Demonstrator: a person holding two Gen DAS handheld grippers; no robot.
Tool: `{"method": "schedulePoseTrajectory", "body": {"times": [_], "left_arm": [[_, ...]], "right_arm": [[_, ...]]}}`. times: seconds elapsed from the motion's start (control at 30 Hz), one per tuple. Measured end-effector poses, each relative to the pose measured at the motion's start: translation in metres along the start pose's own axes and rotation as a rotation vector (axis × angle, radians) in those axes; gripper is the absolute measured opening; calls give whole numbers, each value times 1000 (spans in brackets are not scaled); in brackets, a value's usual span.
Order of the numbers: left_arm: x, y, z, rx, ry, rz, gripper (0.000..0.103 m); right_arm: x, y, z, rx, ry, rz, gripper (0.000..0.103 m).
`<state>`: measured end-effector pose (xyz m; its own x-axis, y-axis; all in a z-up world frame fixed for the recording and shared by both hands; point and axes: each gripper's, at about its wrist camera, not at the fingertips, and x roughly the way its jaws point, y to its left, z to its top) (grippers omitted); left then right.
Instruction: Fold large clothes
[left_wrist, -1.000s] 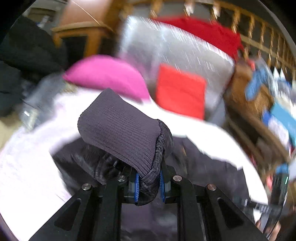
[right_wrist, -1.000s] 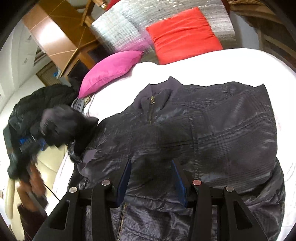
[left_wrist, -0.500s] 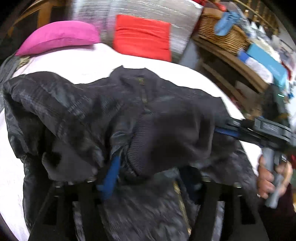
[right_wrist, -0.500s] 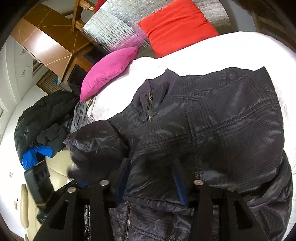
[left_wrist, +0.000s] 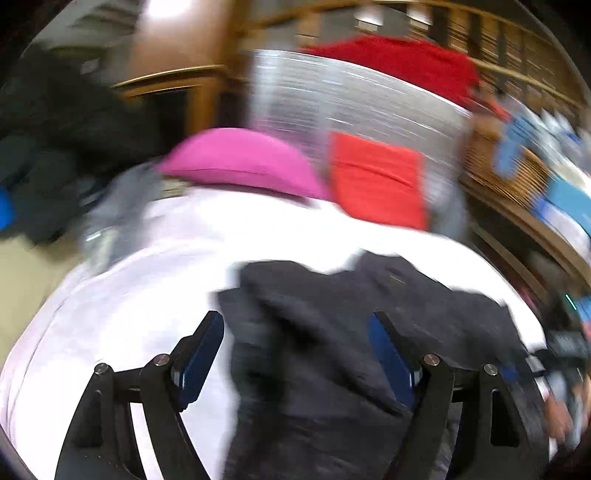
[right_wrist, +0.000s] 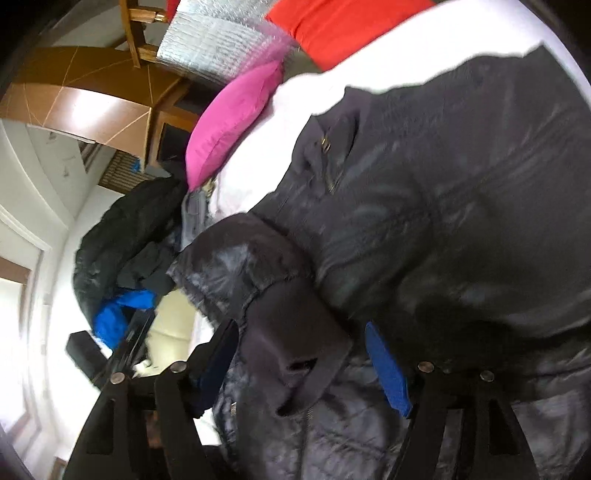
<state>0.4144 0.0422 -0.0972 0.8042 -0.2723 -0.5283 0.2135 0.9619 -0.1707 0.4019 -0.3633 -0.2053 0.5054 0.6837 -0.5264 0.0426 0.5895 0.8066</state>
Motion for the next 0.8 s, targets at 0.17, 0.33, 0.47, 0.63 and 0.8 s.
{"method": "schedulePoseTrajectory", "body": {"times": [0.17, 0.33, 0.47, 0.63, 0.8], "left_arm": [[18, 49, 3, -223, 0, 86, 81], [39, 58, -1, -274, 35, 77, 81], [57, 51, -12, -290, 104, 5, 81], [56, 40, -14, -236, 113, 5, 81], [46, 45, -13, -263, 84, 5, 81]], "right_arm": [[14, 7, -10, -7, 48, -10, 76], [26, 9, -13, -12, 45, -50, 76], [32, 18, -16, -58, 0, -112, 58], [34, 39, -19, -180, -63, -192, 16], [-11, 63, -14, -273, -278, -259, 10]]}}
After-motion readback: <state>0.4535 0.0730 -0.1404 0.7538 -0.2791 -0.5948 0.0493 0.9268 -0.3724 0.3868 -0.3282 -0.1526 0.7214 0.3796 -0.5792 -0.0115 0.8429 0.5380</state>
